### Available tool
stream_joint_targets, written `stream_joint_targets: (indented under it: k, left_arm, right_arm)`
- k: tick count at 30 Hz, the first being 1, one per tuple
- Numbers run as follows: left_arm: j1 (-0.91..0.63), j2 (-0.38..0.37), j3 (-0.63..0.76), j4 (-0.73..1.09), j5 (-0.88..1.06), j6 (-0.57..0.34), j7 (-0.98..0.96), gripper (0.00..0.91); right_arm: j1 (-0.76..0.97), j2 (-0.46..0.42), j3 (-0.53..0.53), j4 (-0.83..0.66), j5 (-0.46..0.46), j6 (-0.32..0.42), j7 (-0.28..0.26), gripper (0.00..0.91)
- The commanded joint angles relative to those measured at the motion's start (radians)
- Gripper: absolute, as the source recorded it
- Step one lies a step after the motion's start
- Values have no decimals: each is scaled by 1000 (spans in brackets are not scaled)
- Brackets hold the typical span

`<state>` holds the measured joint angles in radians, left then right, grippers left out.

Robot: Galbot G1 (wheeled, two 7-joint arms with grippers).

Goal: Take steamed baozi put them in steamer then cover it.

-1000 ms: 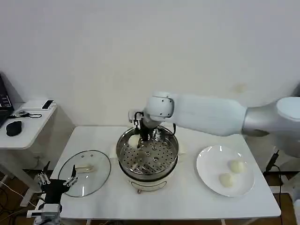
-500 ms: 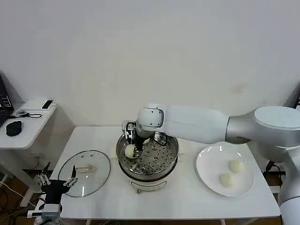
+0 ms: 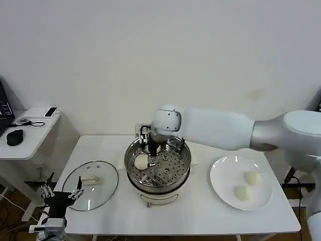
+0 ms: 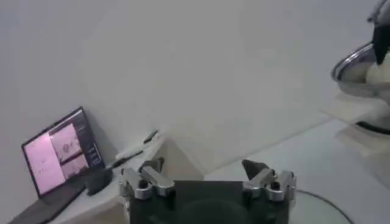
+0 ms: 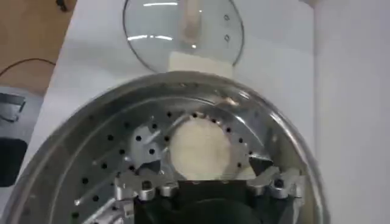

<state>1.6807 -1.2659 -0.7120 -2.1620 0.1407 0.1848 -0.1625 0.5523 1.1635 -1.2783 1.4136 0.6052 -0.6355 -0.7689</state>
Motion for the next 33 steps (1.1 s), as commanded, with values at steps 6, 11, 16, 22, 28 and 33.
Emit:
stream_joint_targets:
  k: [6, 11, 16, 22, 28, 33]
  left_arm:
    - [-4, 0, 37, -19, 9, 3, 0, 907]
    - [-3, 4, 63, -23, 17, 3, 1, 907]
    - [1, 1, 79, -24, 22, 1, -1, 907]
    - [11, -13, 98, -33, 38, -2, -4, 907]
    - [28, -27, 105, -35, 52, -8, -9, 907]
    - [41, -31, 102, -34, 63, -13, -10, 907]
  right_arm:
    - [155, -532, -74, 294, -157, 94, -124, 907]
    - [106, -741, -72, 393, -288, 138, -163, 907]
    - [-92, -879, 38, 423, -457, 206, -182, 907]
    - [-379, -960, 304, 387, -614, 285, -190, 907]
    - [-813, -975, 649, 352, -701, 323, -185, 907]
    - [-1009, -959, 822, 328, -734, 348, -186, 907]
